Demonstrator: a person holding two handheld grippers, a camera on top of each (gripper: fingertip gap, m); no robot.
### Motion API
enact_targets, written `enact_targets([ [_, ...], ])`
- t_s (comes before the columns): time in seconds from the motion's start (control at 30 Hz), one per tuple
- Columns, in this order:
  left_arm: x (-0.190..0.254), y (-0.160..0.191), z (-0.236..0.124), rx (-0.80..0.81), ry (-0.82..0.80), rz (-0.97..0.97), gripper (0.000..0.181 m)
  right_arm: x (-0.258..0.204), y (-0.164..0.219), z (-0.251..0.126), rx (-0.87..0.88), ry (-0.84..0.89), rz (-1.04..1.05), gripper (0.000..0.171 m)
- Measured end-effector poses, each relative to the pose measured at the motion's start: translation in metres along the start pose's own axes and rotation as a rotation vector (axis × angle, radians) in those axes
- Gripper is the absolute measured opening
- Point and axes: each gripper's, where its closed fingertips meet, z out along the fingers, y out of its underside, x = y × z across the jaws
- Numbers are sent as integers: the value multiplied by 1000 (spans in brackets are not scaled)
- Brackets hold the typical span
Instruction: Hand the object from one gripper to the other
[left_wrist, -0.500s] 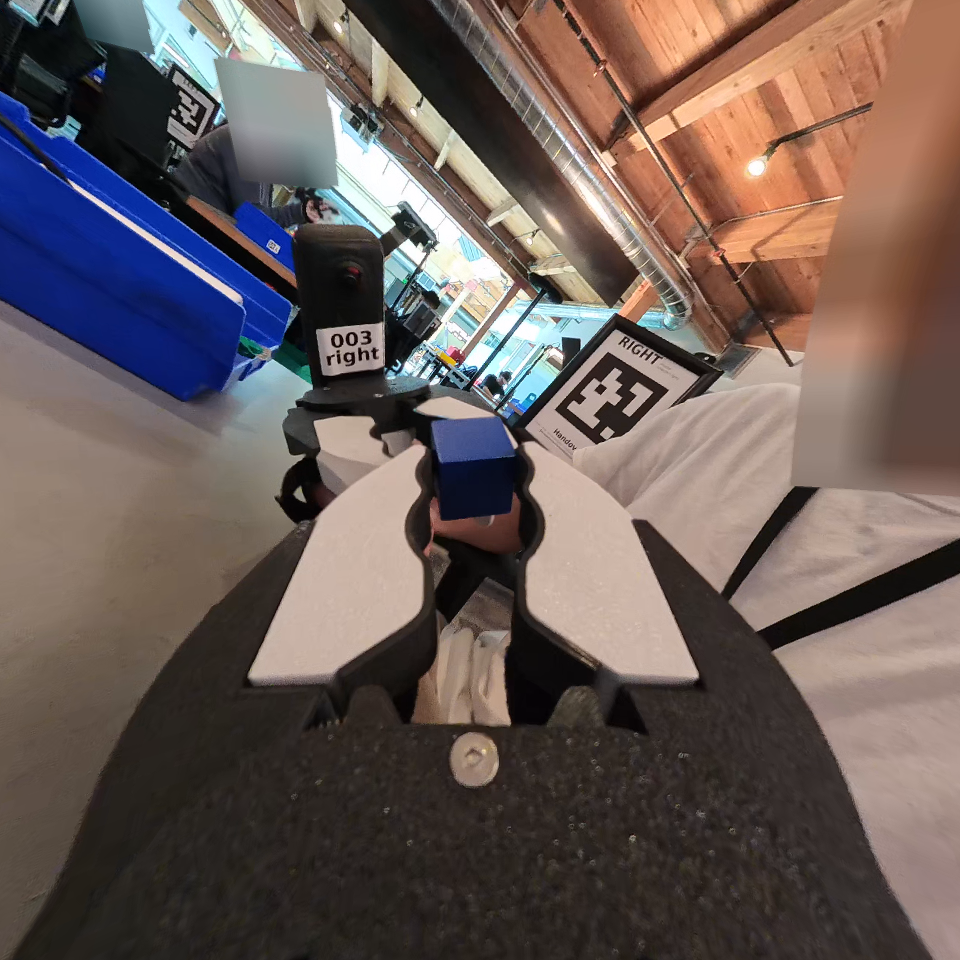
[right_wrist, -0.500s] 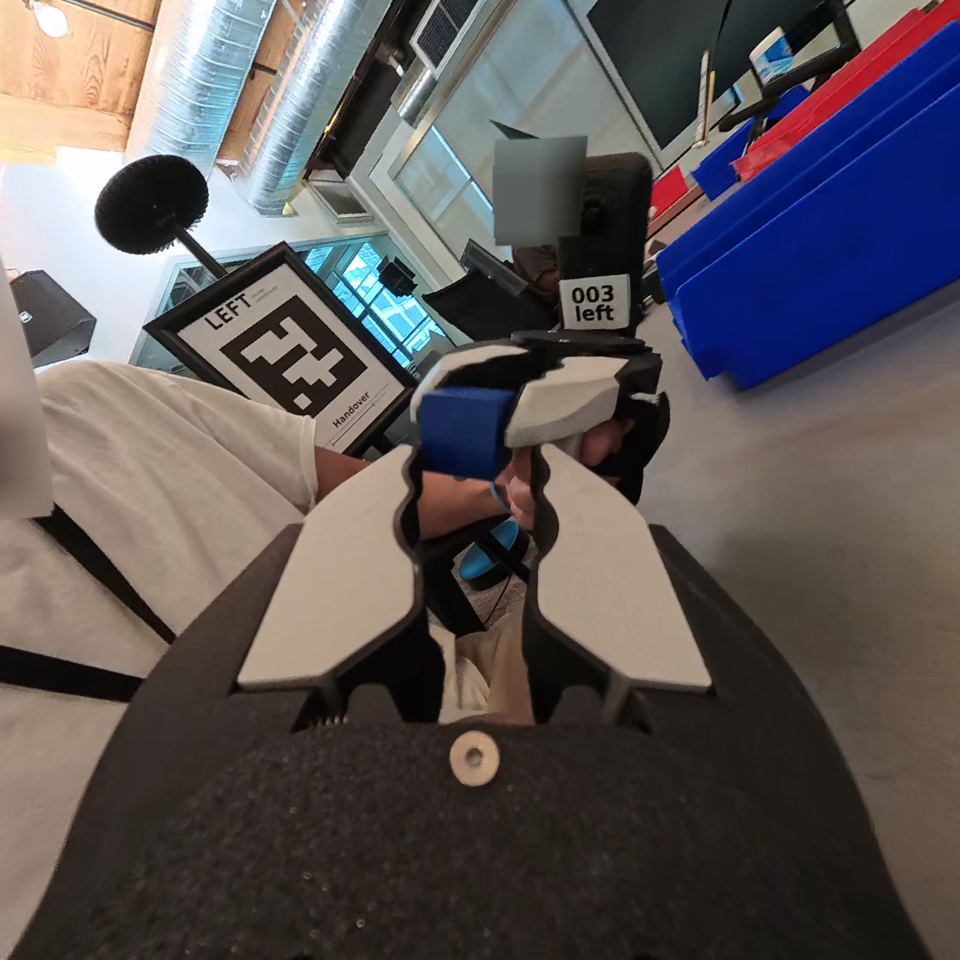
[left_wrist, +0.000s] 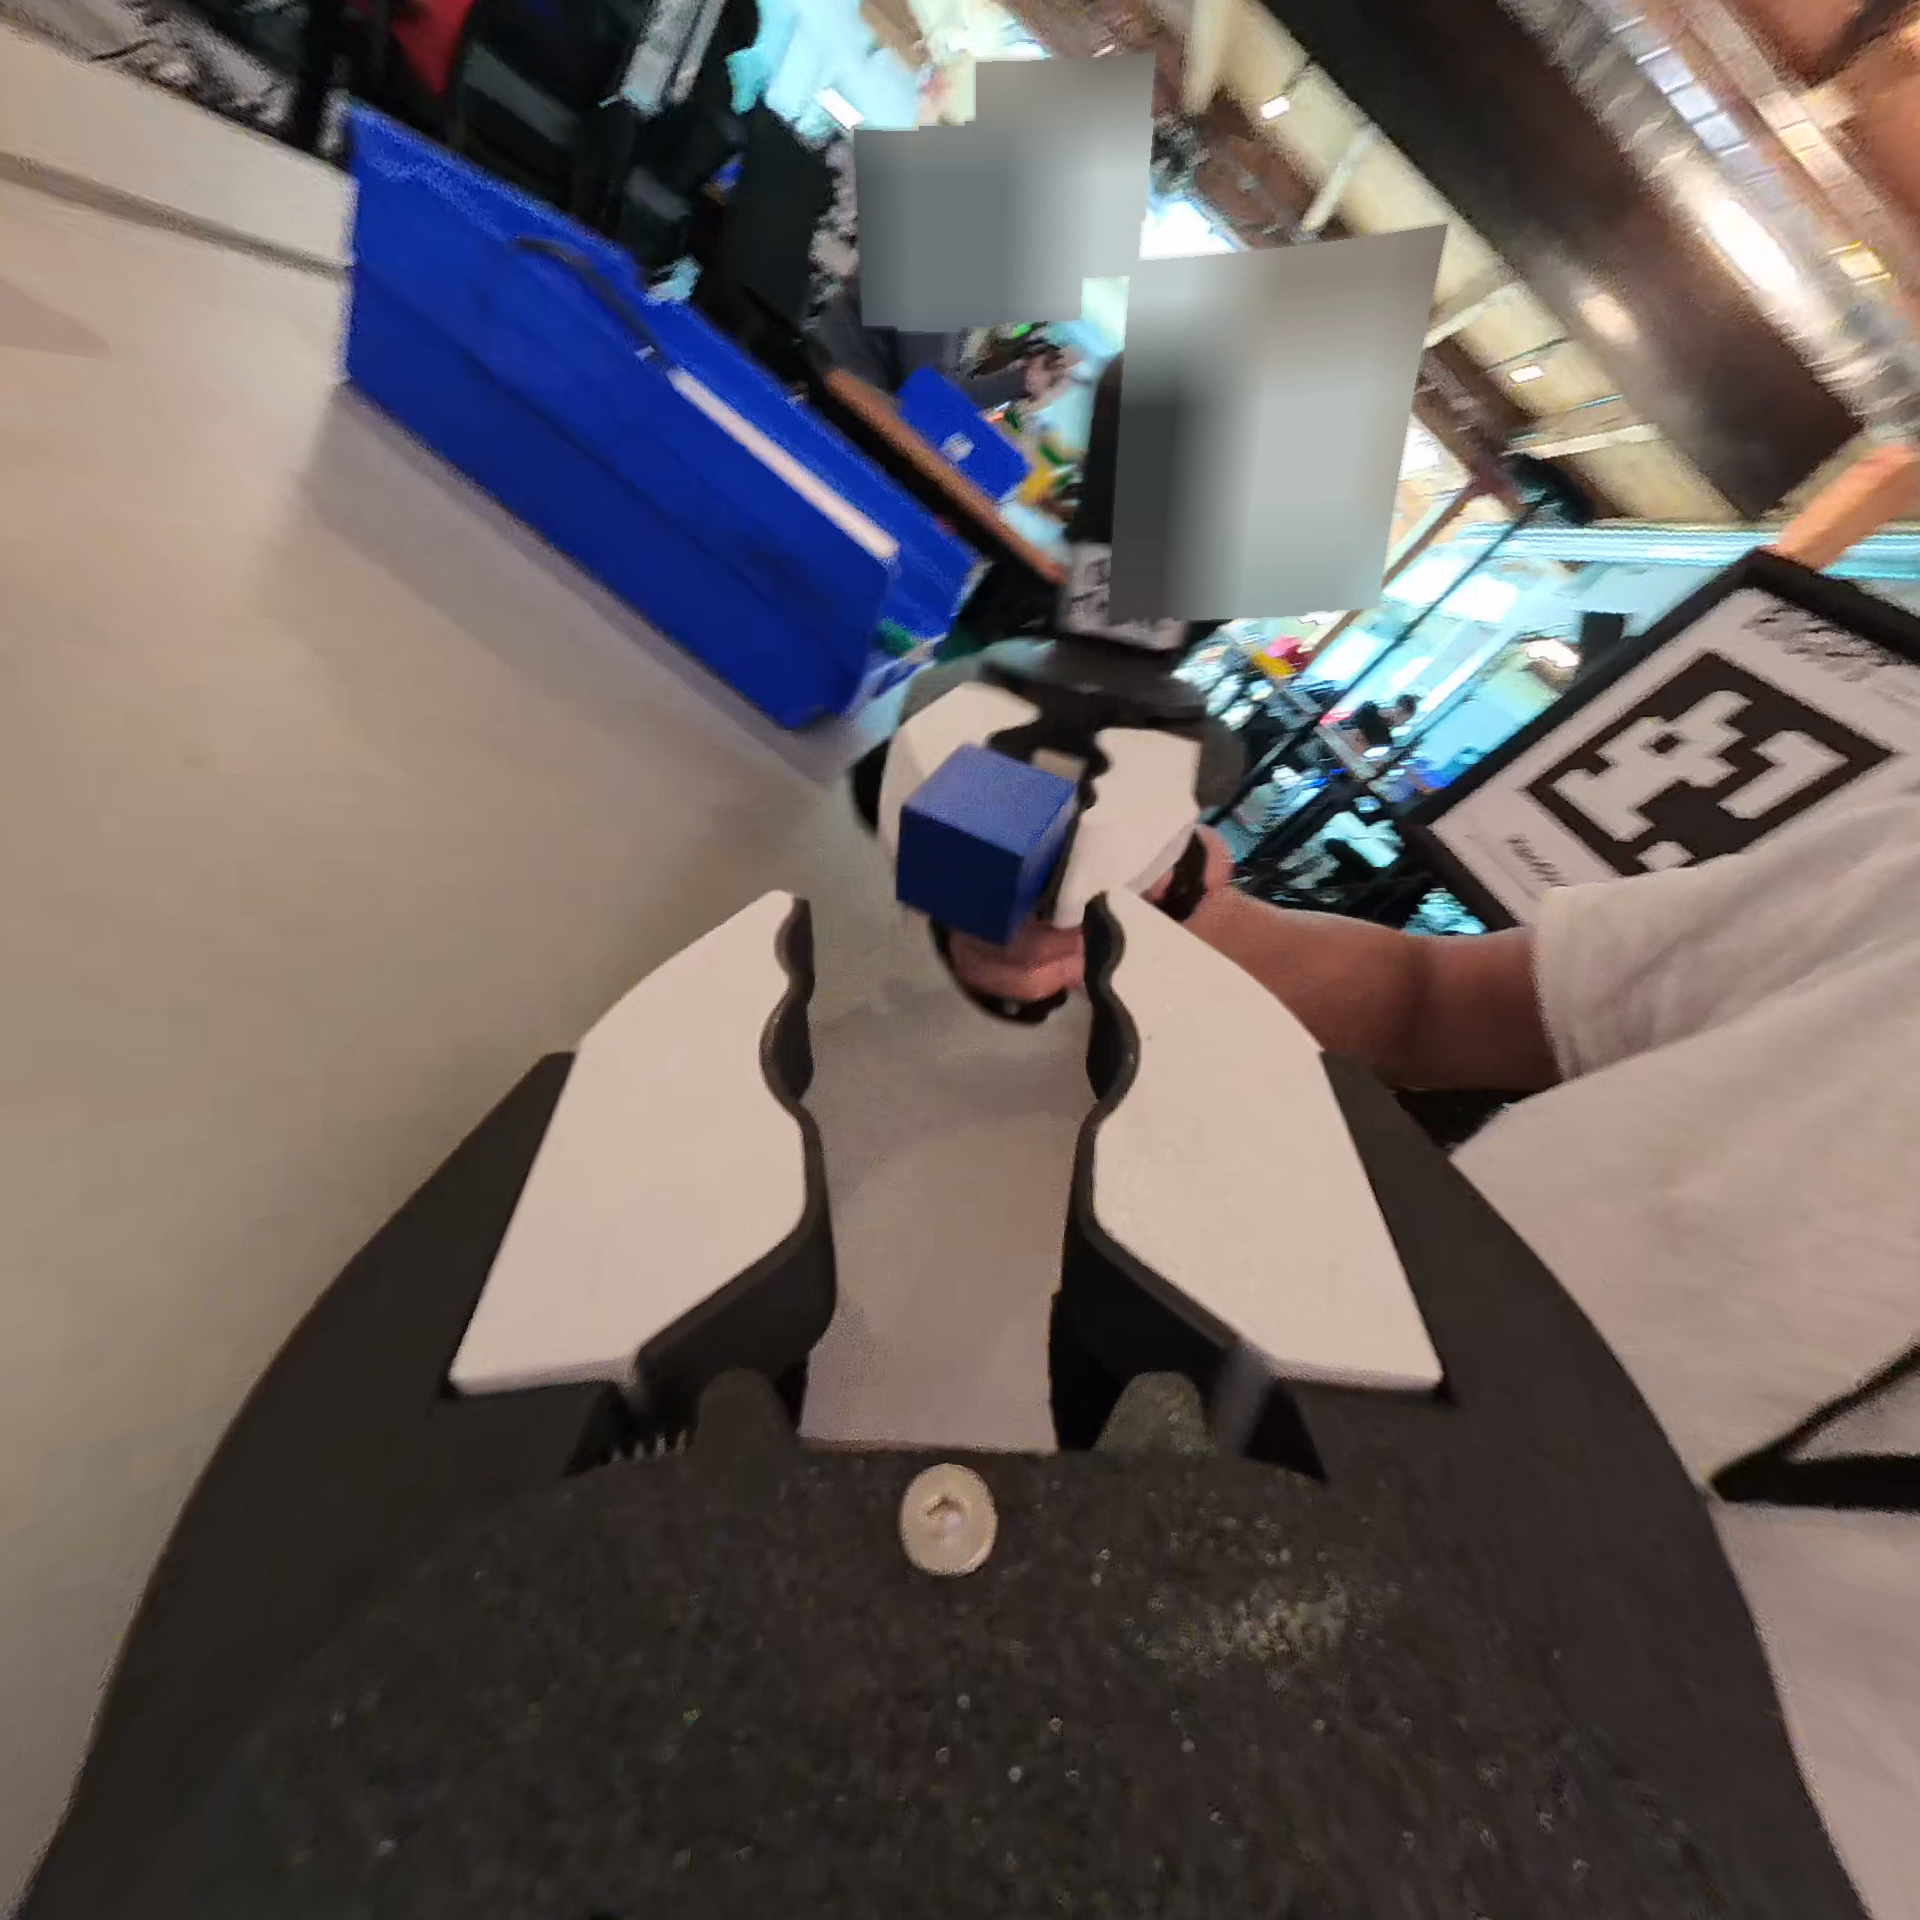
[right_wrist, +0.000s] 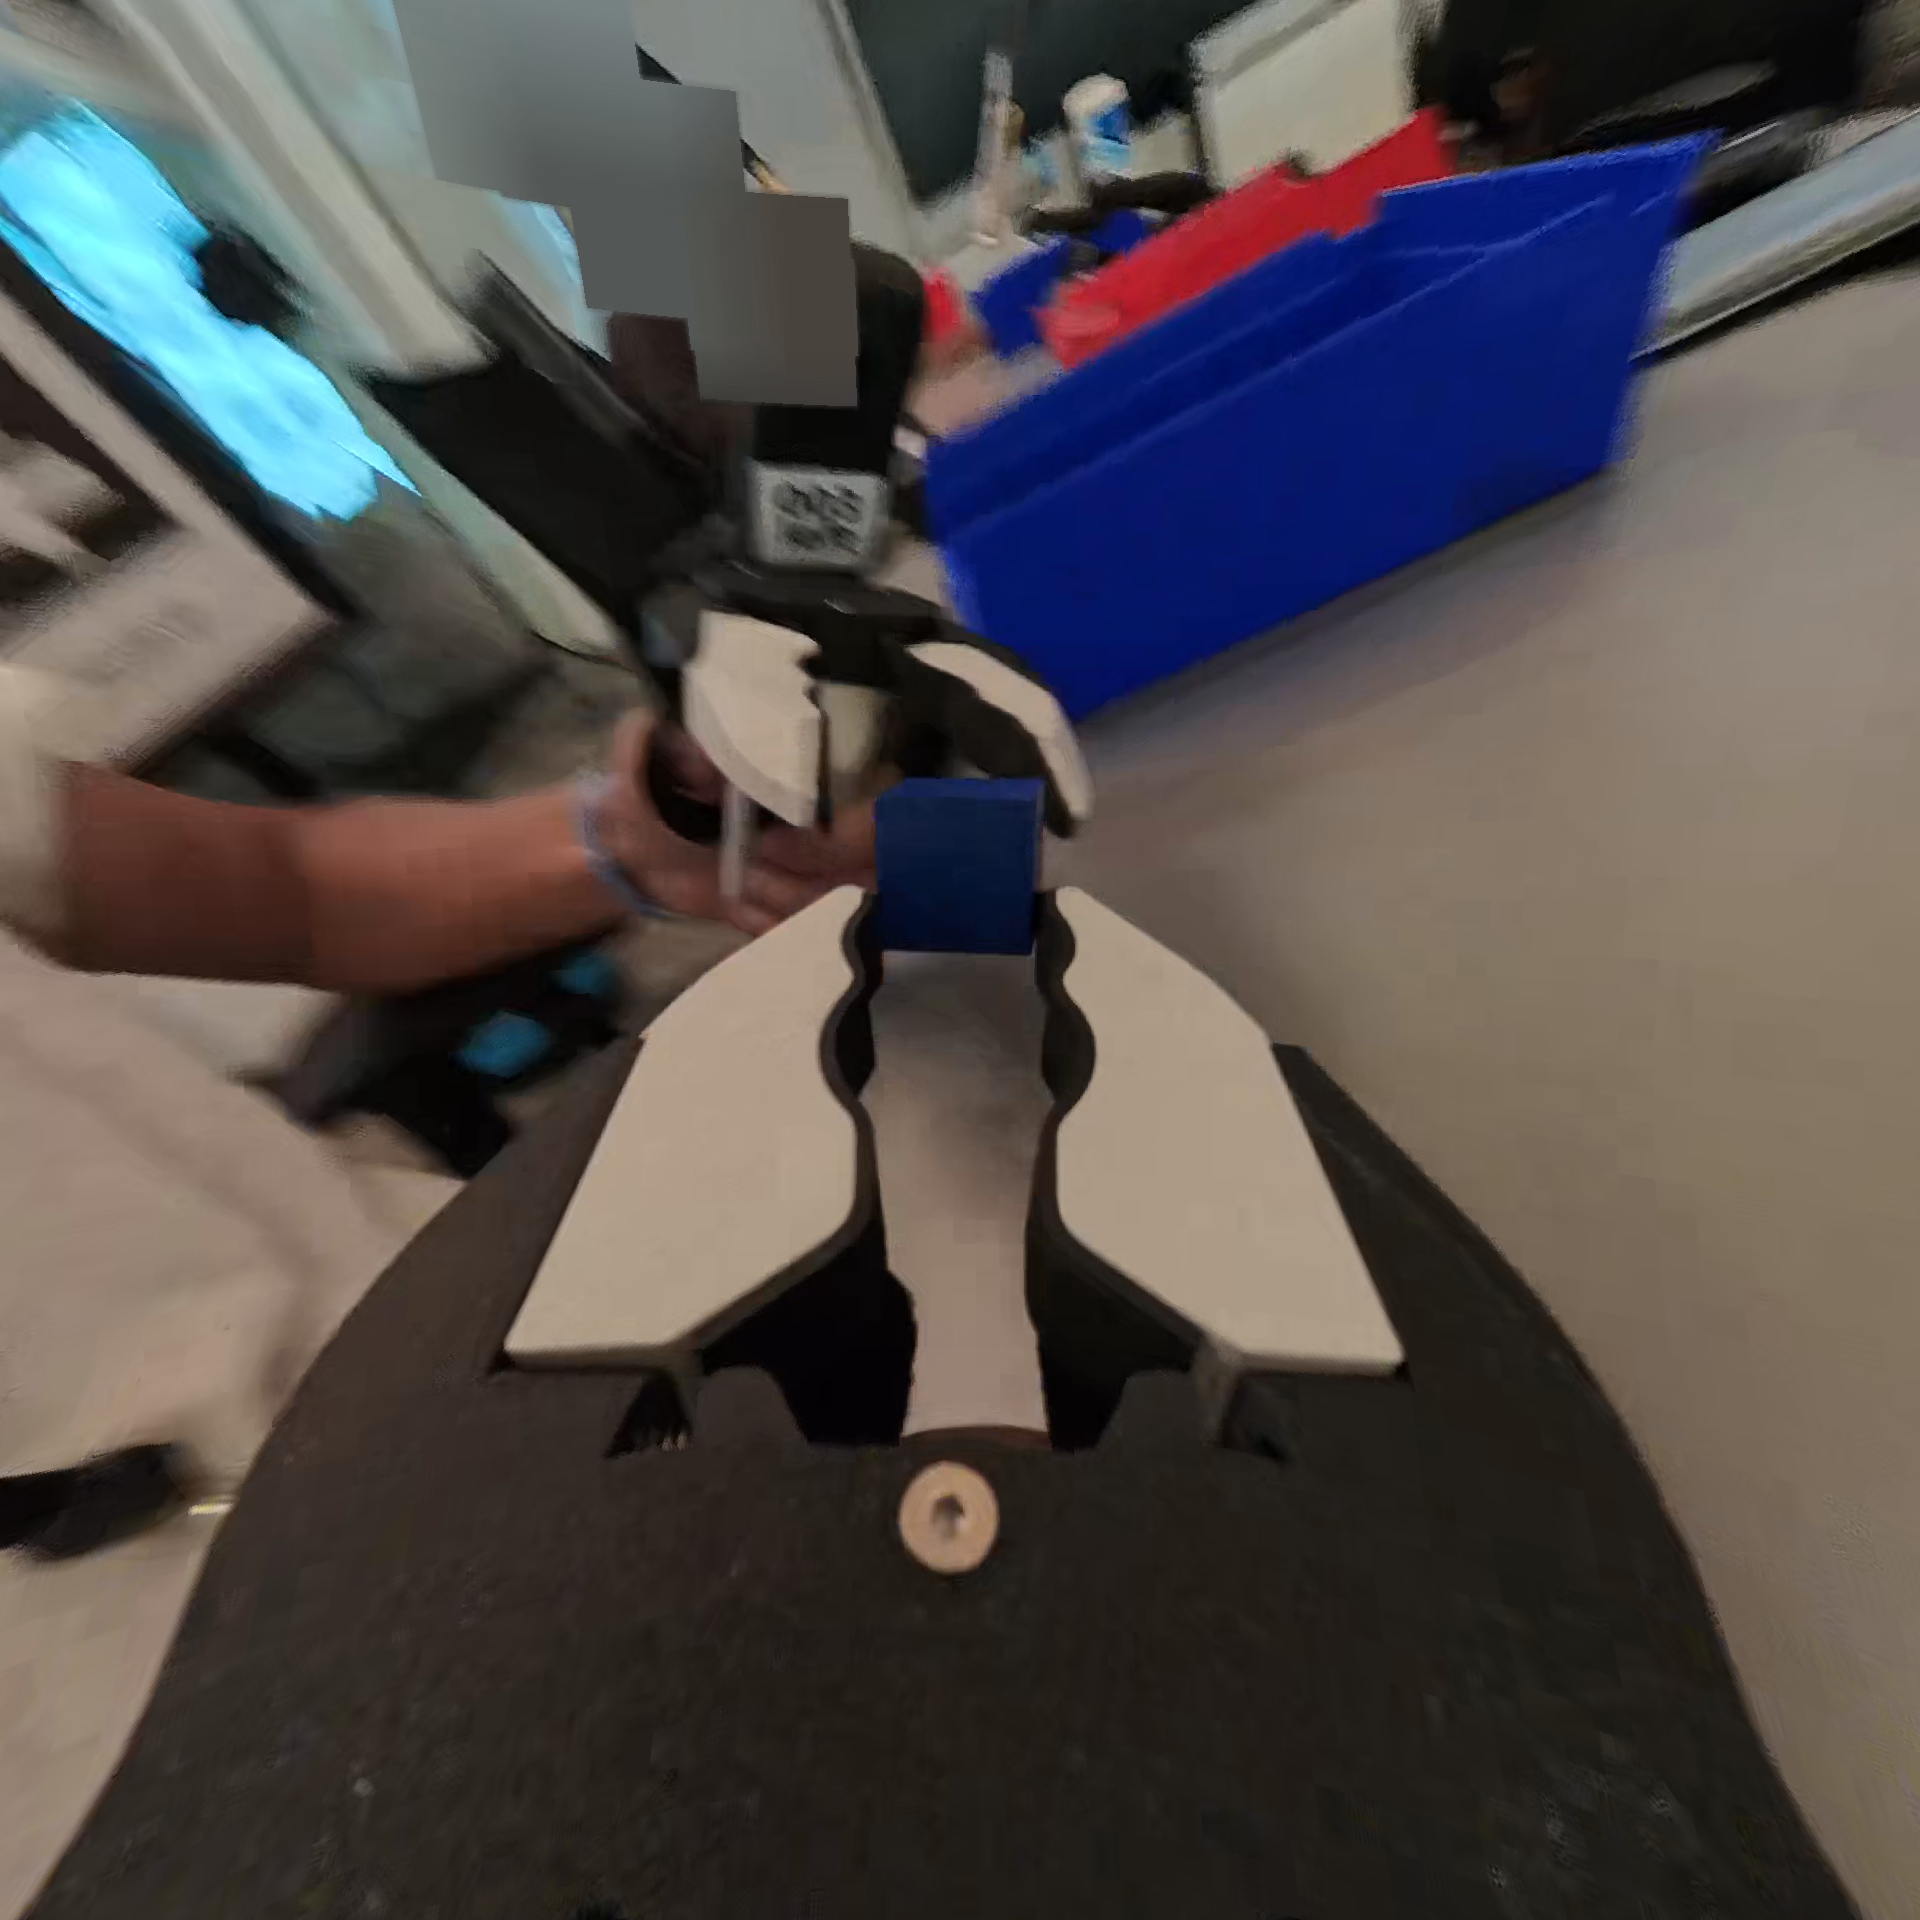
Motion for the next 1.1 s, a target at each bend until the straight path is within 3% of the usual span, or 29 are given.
enact_targets([
  [0.13,-28,7,-5,-23,-171,-65,50,32,8,-11,-172,369,-451,28],
  [0.27,-24,7,0,-23,-174,-75,48,29,16,-5,-330,533,-816,28],
  [0.47,-14,26,12,-136,-149,-46,45,18,26,9,-420,587,-1017,28],
  [0.57,-13,31,14,-169,-155,-17,30,19,26,11,-424,614,-1061,28],
  [0.67,-17,36,13,-213,-191,26,29,20,31,12,-409,582,-1001,29],
  [0.77,-17,30,10,-177,-180,24,28,16,33,12,-372,493,-852,44],
  [0.97,-23,21,-3,-176,-216,209,28,16,39,11,-244,139,-146,48],
  [1.1,-38,28,-6,-284,-397,448,28,20,24,5,-96,-5,233,56],
])
